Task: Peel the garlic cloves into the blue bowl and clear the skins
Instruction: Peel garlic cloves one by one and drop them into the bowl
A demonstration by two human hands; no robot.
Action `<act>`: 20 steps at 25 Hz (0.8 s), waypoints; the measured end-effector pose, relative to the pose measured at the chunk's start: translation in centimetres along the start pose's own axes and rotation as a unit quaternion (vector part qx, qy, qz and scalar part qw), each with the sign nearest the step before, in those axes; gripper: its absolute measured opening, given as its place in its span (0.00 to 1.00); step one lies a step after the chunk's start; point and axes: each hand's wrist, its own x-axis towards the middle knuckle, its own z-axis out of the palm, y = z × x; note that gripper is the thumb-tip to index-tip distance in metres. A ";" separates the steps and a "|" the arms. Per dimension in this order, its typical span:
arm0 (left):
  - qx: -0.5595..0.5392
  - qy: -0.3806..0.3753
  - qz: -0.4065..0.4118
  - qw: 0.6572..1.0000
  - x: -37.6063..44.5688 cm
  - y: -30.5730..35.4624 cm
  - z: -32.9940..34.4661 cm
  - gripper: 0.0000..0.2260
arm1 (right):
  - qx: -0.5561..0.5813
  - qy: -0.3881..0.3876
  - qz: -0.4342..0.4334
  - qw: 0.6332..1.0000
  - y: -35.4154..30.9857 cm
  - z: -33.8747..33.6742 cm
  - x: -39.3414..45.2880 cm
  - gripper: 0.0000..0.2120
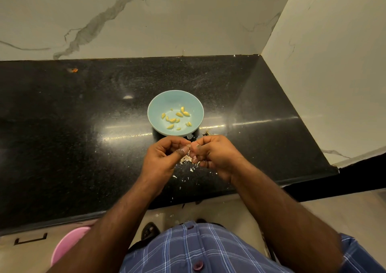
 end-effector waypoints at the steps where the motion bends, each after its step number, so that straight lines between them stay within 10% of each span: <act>1: -0.009 0.006 -0.006 1.000 0.0 -0.2 0.0 0.05 | -0.013 0.014 -0.031 0.999 0.2 0.1 0.1 0.06; 11: -0.130 0.037 -0.146 0.980 0.5 0.1 0.6 0.03 | -0.316 0.173 -0.416 0.835 3.2 0.9 1.0 0.04; 16: -0.119 0.028 -0.128 0.984 0.4 -0.2 0.0 0.05 | -0.161 0.089 -0.186 0.965 1.8 0.5 0.8 0.06; 20: -0.108 0.020 -0.122 0.987 0.2 0.1 0.2 0.05 | -0.008 0.034 -0.048 0.998 1.1 0.3 0.7 0.07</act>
